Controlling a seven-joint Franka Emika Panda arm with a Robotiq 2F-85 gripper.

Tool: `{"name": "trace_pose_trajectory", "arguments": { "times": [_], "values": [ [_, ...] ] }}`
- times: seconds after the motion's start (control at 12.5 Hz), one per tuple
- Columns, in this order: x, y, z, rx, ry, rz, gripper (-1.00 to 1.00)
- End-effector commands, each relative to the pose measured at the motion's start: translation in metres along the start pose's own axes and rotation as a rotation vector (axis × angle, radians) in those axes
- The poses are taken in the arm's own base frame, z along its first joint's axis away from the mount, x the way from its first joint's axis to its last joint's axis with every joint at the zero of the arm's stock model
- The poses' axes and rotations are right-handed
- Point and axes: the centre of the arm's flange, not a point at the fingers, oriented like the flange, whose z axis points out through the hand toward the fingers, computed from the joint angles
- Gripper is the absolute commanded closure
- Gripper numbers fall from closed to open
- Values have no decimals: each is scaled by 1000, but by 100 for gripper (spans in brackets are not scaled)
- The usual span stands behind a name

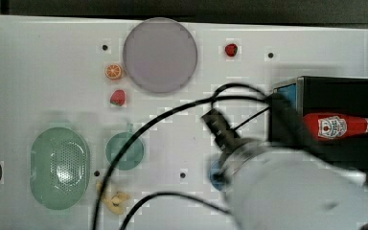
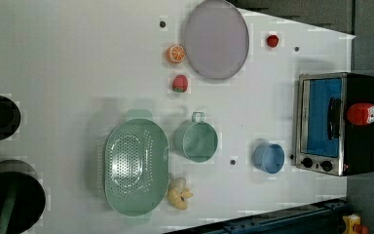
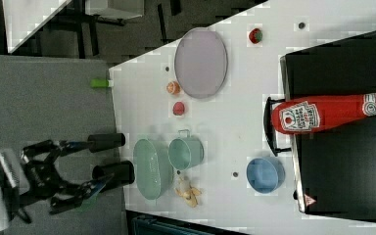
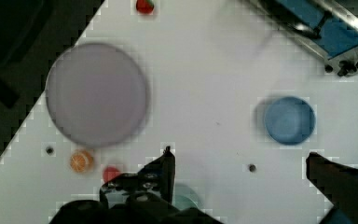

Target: Pick Ketchup from oven and place it on table.

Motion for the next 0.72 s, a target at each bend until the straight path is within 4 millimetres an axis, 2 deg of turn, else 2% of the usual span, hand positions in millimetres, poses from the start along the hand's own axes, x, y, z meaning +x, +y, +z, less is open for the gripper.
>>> {"name": "trace_pose_trajectory", "arguments": {
  "times": [0.08, 0.4, 0.72],
  "values": [
    [82, 53, 69, -73, -66, 217, -100],
    [159, 101, 115, -56, -12, 379, -100],
    [215, 126, 163, -88, 57, 471, -100]
  ]
}}
